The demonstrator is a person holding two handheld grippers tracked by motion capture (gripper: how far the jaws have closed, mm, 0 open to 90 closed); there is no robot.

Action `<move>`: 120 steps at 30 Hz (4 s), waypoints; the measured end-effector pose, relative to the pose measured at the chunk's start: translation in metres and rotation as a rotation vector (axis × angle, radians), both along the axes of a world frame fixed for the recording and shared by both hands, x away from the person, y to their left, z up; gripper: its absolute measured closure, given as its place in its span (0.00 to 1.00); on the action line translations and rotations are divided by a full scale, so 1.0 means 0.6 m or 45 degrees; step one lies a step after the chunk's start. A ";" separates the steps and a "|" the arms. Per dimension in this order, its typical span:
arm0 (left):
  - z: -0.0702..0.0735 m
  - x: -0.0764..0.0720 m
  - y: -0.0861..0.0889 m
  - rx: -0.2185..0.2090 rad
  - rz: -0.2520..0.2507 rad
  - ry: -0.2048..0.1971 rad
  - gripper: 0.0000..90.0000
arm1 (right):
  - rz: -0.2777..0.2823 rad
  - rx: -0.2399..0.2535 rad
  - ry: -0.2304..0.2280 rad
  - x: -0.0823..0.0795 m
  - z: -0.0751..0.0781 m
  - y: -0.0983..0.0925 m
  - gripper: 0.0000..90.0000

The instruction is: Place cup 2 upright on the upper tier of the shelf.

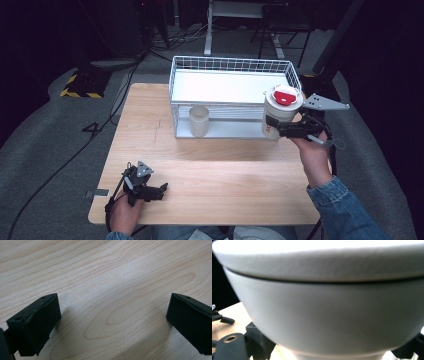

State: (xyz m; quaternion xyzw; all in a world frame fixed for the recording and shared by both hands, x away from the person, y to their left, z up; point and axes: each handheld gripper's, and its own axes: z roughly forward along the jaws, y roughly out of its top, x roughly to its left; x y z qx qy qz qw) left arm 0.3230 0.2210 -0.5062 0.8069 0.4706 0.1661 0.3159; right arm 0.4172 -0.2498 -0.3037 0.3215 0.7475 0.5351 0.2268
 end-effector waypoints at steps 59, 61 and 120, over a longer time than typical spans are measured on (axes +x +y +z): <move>0.000 0.003 0.002 -0.004 0.046 0.004 0.00 | -0.121 0.115 -0.089 0.210 0.073 0.120 0.15; 0.000 0.003 0.002 -0.003 0.046 0.005 0.00 | -0.124 0.119 -0.082 0.216 0.068 0.124 0.15; 0.000 0.003 0.002 -0.004 0.047 0.003 0.00 | -0.103 0.103 -0.057 0.225 0.025 0.157 0.14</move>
